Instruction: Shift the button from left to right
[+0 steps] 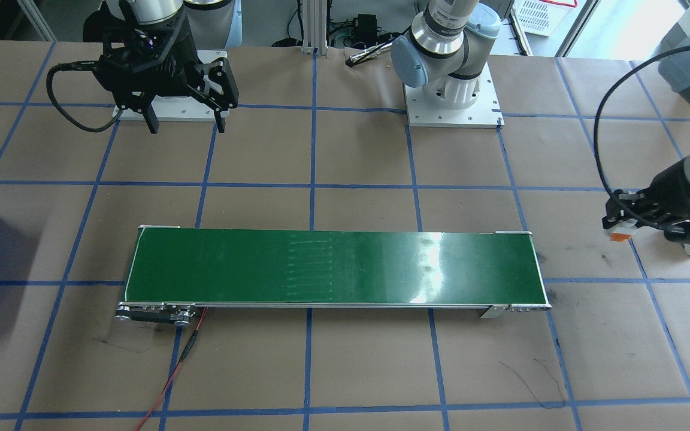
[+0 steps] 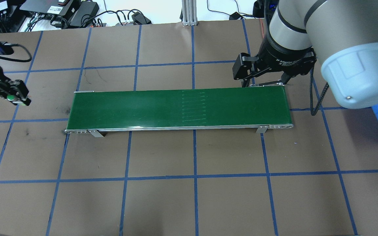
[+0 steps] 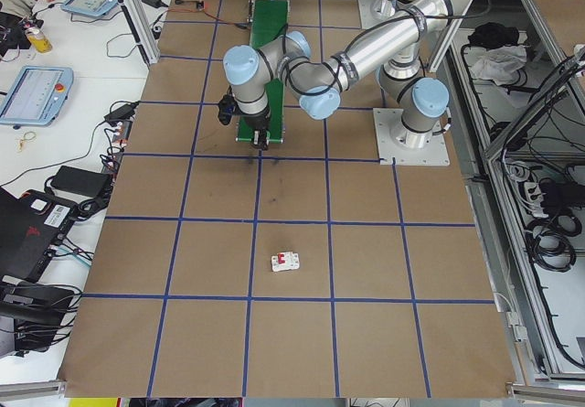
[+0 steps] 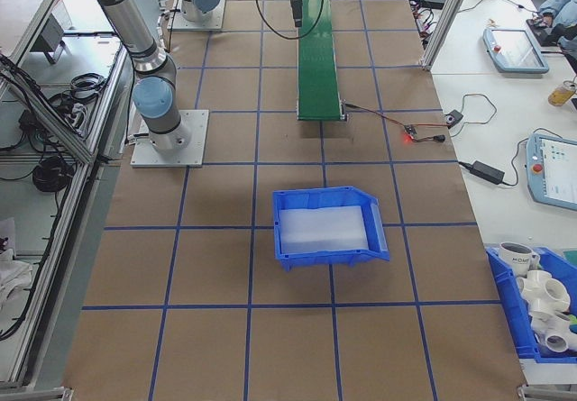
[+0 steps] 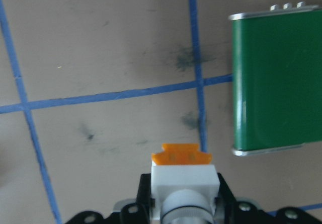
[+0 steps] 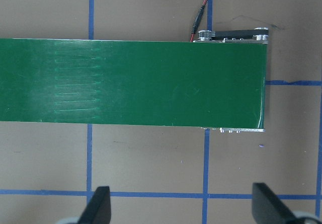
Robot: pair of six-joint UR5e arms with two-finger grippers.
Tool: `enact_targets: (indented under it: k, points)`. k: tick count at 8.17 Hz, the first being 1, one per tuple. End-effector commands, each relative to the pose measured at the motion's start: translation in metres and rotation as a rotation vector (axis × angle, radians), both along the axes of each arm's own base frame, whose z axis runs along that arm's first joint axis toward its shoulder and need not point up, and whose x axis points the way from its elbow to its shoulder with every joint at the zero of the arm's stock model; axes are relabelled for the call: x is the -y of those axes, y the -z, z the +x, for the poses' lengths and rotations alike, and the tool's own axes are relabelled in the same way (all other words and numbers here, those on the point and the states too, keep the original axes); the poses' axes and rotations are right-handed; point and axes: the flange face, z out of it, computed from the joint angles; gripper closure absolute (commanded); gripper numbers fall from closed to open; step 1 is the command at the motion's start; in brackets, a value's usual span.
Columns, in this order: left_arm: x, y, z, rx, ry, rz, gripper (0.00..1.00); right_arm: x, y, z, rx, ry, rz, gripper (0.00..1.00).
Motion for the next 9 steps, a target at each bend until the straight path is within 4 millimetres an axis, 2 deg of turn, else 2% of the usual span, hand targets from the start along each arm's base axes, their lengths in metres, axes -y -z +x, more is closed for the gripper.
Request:
enact_targets:
  k: [1,2,6,7,9]
  points:
    - [0.023,0.008,-0.105,-0.04,-0.046,-0.001,1.0,0.0,0.0,-0.002,-0.009,-0.001,0.0,0.0]
    - [0.027,0.021,-0.109,-0.049,-0.04,0.019,1.0,-0.001,-0.001,-0.001,-0.008,0.001,-0.002,0.0]
    - [0.045,0.071,-0.101,-0.052,-0.053,0.088,1.0,0.0,0.0,-0.002,-0.012,0.001,-0.001,0.0]
    - [0.046,0.085,-0.1,-0.053,-0.105,0.114,1.0,0.0,0.0,-0.001,-0.007,-0.001,0.0,0.0]
    - [0.046,0.094,-0.104,-0.059,-0.093,0.13,1.0,0.0,0.0,-0.001,-0.01,-0.001,-0.001,0.0]
